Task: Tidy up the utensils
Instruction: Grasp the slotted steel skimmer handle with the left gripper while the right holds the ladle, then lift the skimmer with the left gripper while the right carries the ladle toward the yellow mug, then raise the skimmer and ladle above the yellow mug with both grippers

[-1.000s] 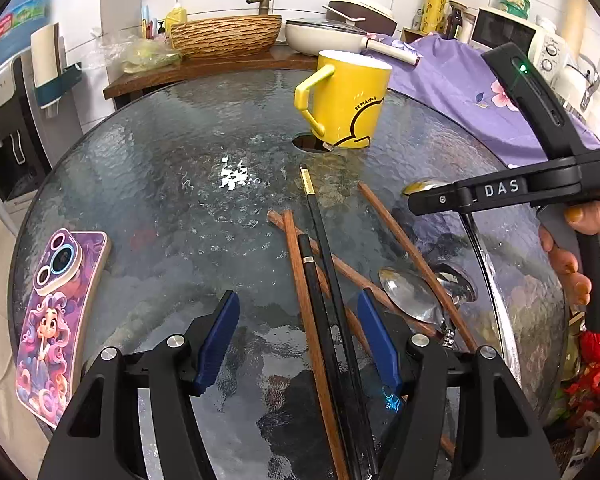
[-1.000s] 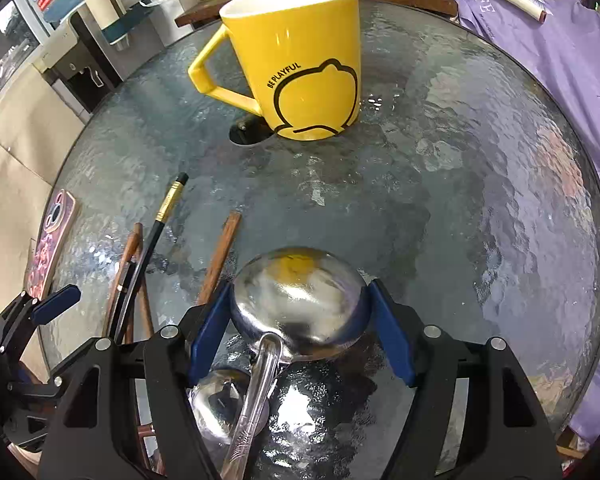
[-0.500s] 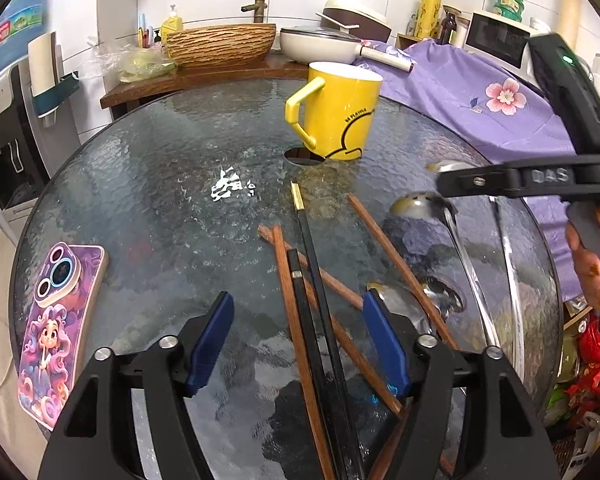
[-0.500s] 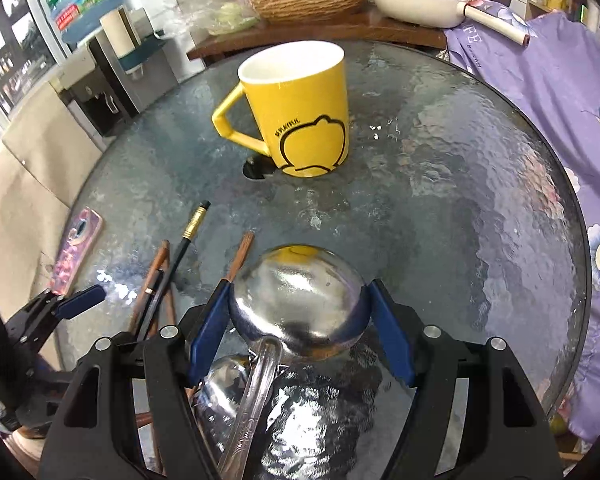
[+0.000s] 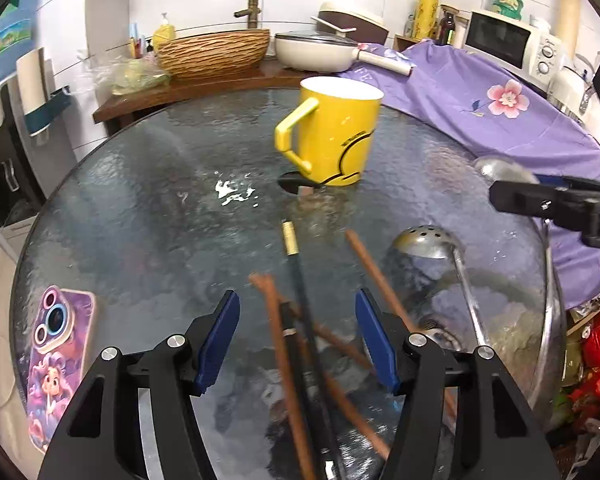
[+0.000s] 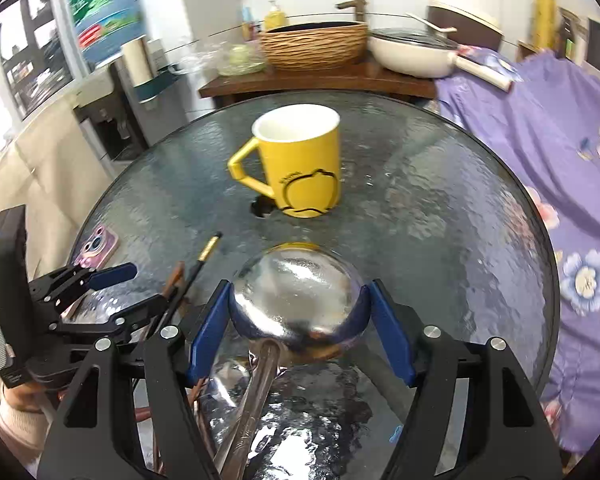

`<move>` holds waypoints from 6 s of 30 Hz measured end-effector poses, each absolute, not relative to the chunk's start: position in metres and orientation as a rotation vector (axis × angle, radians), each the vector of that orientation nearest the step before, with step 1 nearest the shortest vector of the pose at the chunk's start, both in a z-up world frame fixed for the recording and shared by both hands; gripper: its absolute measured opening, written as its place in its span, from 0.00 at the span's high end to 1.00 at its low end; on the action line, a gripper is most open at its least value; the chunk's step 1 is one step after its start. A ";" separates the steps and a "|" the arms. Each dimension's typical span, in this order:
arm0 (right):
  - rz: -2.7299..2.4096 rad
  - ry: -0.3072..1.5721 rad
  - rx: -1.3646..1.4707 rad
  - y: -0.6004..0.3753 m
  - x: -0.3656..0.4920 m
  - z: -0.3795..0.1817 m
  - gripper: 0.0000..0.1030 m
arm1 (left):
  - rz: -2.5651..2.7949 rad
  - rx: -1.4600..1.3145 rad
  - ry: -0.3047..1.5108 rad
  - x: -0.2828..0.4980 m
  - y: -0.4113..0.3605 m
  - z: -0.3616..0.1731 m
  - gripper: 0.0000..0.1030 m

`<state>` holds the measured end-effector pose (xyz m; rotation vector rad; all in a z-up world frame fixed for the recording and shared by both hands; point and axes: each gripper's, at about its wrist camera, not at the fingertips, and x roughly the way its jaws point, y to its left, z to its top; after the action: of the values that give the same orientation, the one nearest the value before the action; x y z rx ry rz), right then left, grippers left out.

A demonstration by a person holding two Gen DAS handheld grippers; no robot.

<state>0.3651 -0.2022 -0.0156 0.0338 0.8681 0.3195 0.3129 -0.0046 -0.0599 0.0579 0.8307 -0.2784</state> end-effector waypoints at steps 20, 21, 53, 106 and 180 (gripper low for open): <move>0.236 0.872 0.038 -0.237 0.361 -0.023 0.33 | -0.493 0.066 0.899 0.319 -0.098 -0.064 0.63; 0.232 0.875 0.037 -0.237 0.361 -0.025 0.33 | -0.480 0.079 0.897 0.319 -0.101 -0.066 0.63; 0.234 0.716 0.010 -0.235 0.343 0.016 0.33 | -0.485 -0.095 0.668 0.311 -0.088 -0.003 0.91; 0.223 0.648 -0.049 -0.221 0.363 0.048 0.33 | -0.309 0.110 0.964 0.372 -0.101 -0.086 0.30; 0.216 0.526 -0.084 -0.208 0.364 0.085 0.33 | -0.309 -0.021 0.974 0.331 -0.049 -0.058 0.56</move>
<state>0.3637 -0.2081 0.0846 -0.0839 0.5262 0.2161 0.3307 -0.0487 -0.0581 -0.0205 0.9742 -0.3088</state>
